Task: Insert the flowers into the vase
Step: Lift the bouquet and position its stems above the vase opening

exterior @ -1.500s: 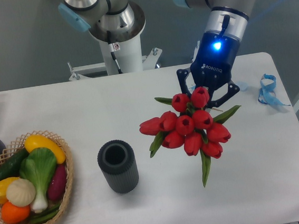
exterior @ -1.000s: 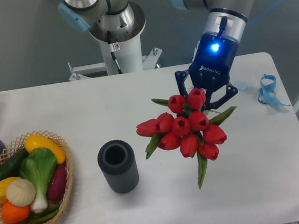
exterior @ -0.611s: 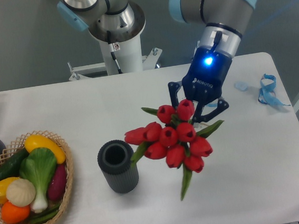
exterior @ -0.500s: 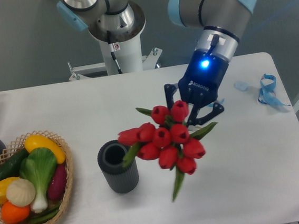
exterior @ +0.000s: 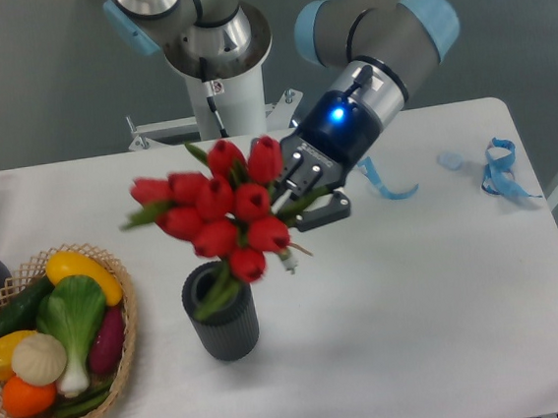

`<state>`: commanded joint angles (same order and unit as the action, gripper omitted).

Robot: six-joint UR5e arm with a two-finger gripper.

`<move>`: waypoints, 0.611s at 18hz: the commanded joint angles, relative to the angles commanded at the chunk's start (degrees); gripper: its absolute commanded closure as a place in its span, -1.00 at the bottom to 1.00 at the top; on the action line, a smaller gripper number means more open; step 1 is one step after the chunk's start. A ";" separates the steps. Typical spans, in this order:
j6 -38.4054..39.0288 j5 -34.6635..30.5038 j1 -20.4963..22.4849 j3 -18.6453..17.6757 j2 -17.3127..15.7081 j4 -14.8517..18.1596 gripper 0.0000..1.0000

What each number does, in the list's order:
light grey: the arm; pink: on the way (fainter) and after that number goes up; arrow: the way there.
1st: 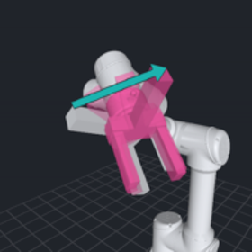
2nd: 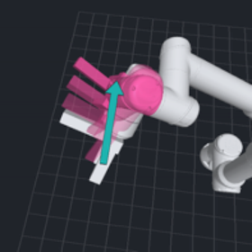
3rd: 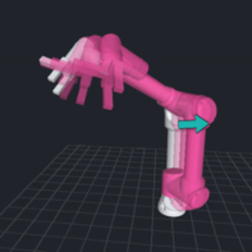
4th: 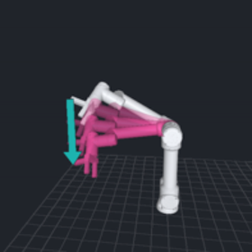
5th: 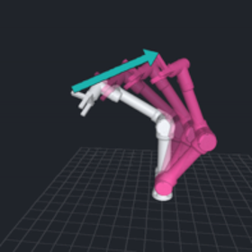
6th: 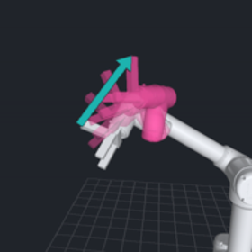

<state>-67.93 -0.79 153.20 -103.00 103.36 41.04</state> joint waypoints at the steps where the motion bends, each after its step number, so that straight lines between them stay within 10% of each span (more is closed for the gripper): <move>1: -0.62 0.09 -0.70 -0.62 0.00 0.00 0.60; 11: -2.03 0.27 -4.66 -1.50 1.75 0.00 0.60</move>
<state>-69.96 -0.53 148.54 -104.50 105.11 41.04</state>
